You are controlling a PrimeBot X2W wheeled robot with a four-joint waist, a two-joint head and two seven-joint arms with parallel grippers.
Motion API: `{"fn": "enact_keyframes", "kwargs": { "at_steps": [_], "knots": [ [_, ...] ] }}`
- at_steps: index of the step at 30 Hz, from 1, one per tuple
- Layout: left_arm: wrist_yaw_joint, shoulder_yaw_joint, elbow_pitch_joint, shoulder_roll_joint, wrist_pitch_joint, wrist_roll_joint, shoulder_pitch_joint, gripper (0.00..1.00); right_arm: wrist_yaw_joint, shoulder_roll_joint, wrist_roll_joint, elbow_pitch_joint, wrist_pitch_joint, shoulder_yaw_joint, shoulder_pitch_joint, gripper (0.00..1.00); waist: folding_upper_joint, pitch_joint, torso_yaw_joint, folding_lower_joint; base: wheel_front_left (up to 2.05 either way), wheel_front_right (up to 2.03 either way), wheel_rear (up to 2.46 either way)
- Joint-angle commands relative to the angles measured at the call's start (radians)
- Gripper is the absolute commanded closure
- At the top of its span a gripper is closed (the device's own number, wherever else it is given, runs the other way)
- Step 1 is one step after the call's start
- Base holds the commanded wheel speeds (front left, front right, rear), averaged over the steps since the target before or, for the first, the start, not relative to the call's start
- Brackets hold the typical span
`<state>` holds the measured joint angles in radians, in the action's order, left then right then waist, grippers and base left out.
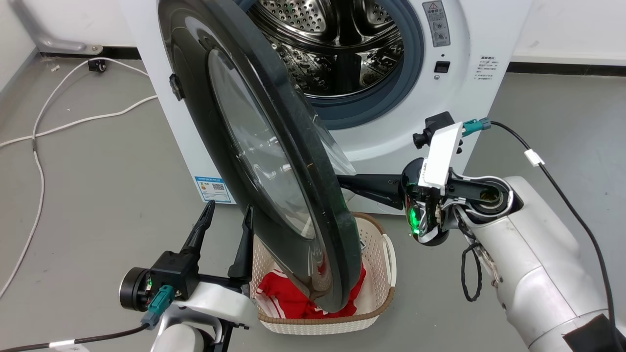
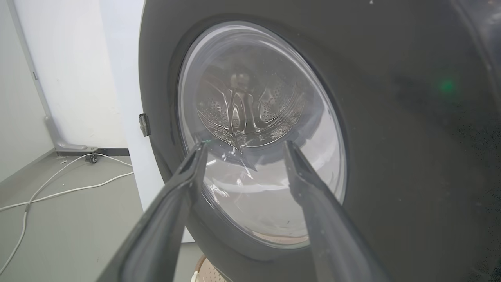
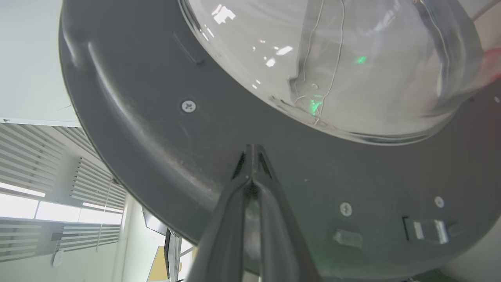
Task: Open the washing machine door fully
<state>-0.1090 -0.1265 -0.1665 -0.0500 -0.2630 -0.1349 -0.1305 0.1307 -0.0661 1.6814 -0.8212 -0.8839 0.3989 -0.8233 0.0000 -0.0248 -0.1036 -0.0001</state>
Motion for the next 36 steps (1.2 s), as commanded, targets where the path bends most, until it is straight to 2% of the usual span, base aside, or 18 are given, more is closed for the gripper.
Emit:
{"fn": "enact_keyframes", "kwargs": {
  "at_steps": [1,20,29,36],
  "knots": [
    [0.004,-0.002,-0.003,-0.001,-0.003,-0.003,0.006,0.0,0.0,0.012,0.01,0.013,0.008,0.009,0.024,1.0,0.0,0.0,0.0,0.0001,0.0,0.0,0.0],
    [0.018,0.001,-0.011,-0.001,-0.003,-0.015,0.016,0.0,0.0,0.02,0.066,0.1,0.074,0.048,0.114,1.0,0.0,0.009,0.019,0.0001,0.0,0.0,0.0],
    [0.021,0.003,-0.011,-0.001,-0.003,-0.021,0.015,0.0,0.0,0.009,0.046,0.191,0.282,-0.034,0.169,1.0,0.0,0.013,0.022,0.0001,0.0,0.0,0.0],
    [0.027,0.015,-0.013,-0.001,-0.003,-0.019,0.022,0.0,0.0,-0.047,0.027,0.294,0.43,-0.144,0.288,1.0,0.0,0.022,0.04,0.0001,0.0,0.0,0.0]
  ]
}}
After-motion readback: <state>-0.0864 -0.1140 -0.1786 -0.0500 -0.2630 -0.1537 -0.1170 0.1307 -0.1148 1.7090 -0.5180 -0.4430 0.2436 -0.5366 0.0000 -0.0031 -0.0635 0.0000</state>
